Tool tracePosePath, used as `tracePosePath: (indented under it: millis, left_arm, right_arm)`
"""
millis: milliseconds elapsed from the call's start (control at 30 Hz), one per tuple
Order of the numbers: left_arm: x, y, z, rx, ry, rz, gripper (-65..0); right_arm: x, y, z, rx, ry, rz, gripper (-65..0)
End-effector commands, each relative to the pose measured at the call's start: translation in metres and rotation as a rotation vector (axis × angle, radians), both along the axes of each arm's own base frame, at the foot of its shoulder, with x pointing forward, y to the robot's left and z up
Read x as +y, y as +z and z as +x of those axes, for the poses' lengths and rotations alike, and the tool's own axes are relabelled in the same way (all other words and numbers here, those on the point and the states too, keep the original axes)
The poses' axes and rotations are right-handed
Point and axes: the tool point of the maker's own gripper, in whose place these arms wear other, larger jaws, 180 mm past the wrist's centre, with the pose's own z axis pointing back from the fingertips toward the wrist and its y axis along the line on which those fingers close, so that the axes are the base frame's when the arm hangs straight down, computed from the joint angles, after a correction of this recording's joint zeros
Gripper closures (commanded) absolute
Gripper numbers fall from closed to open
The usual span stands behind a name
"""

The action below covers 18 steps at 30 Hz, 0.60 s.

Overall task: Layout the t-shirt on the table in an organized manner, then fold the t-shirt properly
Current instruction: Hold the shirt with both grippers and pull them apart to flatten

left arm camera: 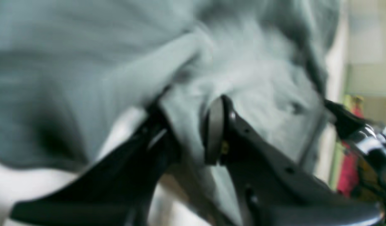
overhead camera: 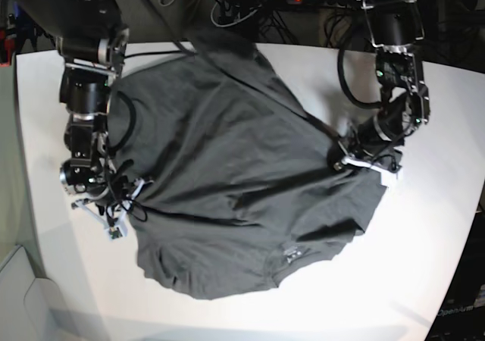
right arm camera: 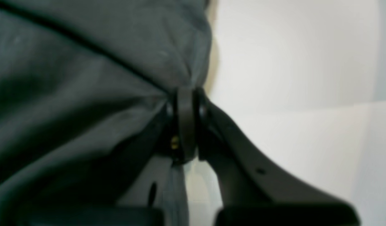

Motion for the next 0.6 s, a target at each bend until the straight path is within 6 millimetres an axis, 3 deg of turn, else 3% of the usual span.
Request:
tracePosePath:
  millis: [0, 300, 433, 567]
  left_arm:
    - [-0.003, 0.014, 0.012, -0.029, -0.009, -0.025, -12.3]
    - [-0.023, 0.033, 0.026, -0.064, -0.027, -0.115, -12.2]
    - [-0.015, 0.036, 0.029, -0.07, -0.031, -0.087, -12.2]
    - [-0.008, 0.032, 0.029, -0.032, 0.01, -0.086, -12.1]
  right_arm:
    - [-0.006, 0.023, 0.014, -0.073, -0.006, -0.009, 0.0]
    - [0.005, 0.029, 0.01, -0.098, 0.004, -0.009, 0.0]
    - [0.003, 0.022, 0.005, -0.052, -0.002, -0.018, 0.0]
    - [0.024, 0.018, 0.001, -0.029, 0.069, 0.012, 0.0]
